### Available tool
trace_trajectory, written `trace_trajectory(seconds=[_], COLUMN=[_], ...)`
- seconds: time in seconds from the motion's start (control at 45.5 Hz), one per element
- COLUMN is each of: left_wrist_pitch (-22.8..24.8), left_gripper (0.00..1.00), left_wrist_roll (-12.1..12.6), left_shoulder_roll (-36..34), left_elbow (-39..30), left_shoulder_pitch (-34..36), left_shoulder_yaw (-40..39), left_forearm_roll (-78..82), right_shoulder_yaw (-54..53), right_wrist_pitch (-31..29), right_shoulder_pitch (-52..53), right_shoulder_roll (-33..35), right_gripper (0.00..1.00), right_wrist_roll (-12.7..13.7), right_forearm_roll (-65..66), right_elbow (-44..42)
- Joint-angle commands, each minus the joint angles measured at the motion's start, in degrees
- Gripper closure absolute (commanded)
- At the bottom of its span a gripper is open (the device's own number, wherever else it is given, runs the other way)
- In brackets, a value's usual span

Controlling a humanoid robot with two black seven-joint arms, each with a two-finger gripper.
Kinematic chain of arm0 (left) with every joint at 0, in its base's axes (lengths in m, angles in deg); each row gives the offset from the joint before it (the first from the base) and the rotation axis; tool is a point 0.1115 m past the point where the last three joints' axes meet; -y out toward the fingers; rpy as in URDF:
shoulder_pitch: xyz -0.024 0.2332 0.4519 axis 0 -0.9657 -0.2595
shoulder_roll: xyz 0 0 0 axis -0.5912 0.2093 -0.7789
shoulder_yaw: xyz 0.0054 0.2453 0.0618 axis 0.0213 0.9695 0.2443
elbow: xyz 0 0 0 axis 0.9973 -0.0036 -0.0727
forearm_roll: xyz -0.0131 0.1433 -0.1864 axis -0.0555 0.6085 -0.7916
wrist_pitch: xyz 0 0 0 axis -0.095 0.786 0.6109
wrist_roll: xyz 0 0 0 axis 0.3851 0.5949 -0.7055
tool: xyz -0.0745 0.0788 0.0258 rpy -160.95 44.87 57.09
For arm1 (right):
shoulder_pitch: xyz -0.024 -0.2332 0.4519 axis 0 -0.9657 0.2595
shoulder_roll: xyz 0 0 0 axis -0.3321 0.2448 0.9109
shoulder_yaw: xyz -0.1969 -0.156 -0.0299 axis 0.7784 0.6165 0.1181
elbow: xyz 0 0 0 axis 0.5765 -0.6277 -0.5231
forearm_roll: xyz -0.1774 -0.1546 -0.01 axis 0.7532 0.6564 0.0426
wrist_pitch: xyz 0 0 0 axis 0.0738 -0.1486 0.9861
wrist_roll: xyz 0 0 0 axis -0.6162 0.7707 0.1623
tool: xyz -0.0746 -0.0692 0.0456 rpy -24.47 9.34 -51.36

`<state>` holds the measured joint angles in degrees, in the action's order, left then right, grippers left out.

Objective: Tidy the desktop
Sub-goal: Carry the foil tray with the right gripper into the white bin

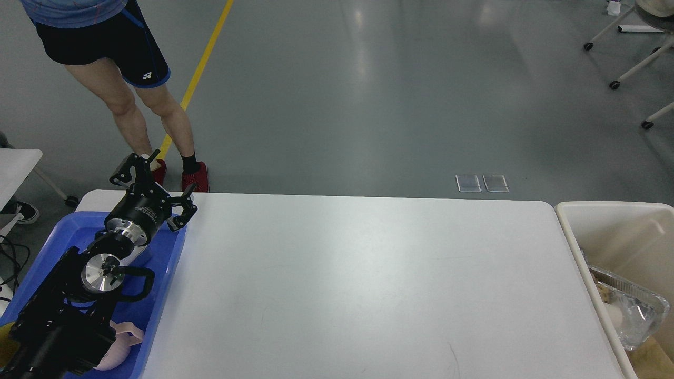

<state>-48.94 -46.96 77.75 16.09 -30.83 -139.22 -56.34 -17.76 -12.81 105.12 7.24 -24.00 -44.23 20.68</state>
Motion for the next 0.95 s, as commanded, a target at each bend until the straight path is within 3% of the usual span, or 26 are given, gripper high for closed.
trace_trajectory(seconds=[0.0, 0.154, 0.593, 0.769, 0.923], left_wrist_pitch=[-0.2, -0.2, -0.3, -1.7, -1.8], left_gripper=[0.03, 0.03, 0.03, 0.03, 0.03], left_wrist_roll=[0.0, 0.0, -0.1, -0.1, -0.1], left_shoulder_roll=[-0.1, -0.1, 0.5, 0.9, 1.2], left_elbow=[-0.1, -0.1, -0.1, -0.1, -0.1], left_shoulder_pitch=[-0.1, -0.4, -0.6, -0.4, -0.2], left_shoulder_yaw=[0.0, 0.1, 0.5, 0.9, 0.8], left_forearm_roll=[0.0, 0.0, 0.0, 0.0, 0.0], right_shoulder_yaw=[-6.6, -13.5, -19.5, -21.6, -24.4], right_wrist_pitch=[-0.2, -0.3, 0.0, 0.0, 0.0], right_shoulder_pitch=[1.9, 2.0, 4.4, 4.8, 4.7], right_shoulder_roll=[-4.5, -8.8, -21.4, -23.9, -24.1], right_gripper=[0.0, 0.0, 0.0, 0.0, 0.0], right_wrist_roll=[-0.3, -0.3, -0.5, -2.6, -2.8], right_forearm_roll=[-2.0, -3.0, -3.0, -3.0, -3.0], right_elbow=[0.4, 2.7, 15.3, 19.9, 20.6])
